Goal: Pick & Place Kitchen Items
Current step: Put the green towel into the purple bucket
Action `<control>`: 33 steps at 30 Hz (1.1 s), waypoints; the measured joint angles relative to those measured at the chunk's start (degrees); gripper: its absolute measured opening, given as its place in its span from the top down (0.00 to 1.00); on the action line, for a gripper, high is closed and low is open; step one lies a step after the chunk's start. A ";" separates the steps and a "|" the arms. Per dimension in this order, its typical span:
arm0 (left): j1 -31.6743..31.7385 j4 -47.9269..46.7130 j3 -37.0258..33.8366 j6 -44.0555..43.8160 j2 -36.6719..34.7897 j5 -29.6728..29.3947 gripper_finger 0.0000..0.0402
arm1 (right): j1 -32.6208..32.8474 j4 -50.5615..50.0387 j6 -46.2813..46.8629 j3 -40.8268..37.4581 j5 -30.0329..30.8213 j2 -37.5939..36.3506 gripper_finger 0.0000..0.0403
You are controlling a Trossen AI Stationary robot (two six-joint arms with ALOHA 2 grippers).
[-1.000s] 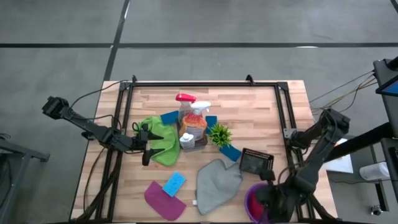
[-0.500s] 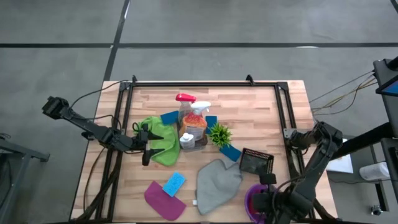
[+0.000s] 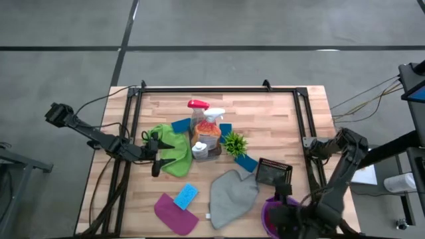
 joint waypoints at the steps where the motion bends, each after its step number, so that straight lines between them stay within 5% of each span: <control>1: 0.00 0.01 0.00 0.12 0.00 -0.01 0.31 | 0.86 2.19 -1.92 -0.38 4.21 -0.71 0.20; 8: 0.01 0.02 0.00 0.45 0.00 -0.13 0.31 | 5.70 14.01 -17.53 -3.68 27.22 -3.49 0.18; 18: 0.00 0.11 0.00 -0.18 0.00 -0.13 0.30 | 4.89 35.24 -31.10 -19.35 39.82 -6.72 0.18; 21: 0.00 0.61 0.00 -0.15 0.01 -0.12 0.30 | 3.14 47.47 -34.99 -25.58 35.09 -8.59 0.18; 28: 0.00 1.42 0.00 -0.03 0.01 -0.13 0.30 | -3.72 76.56 -49.62 -33.89 7.85 -9.45 0.18; 33: 0.00 1.37 0.00 0.05 0.01 -0.13 0.30 | -6.76 91.01 -61.87 -38.46 0.60 -11.17 0.18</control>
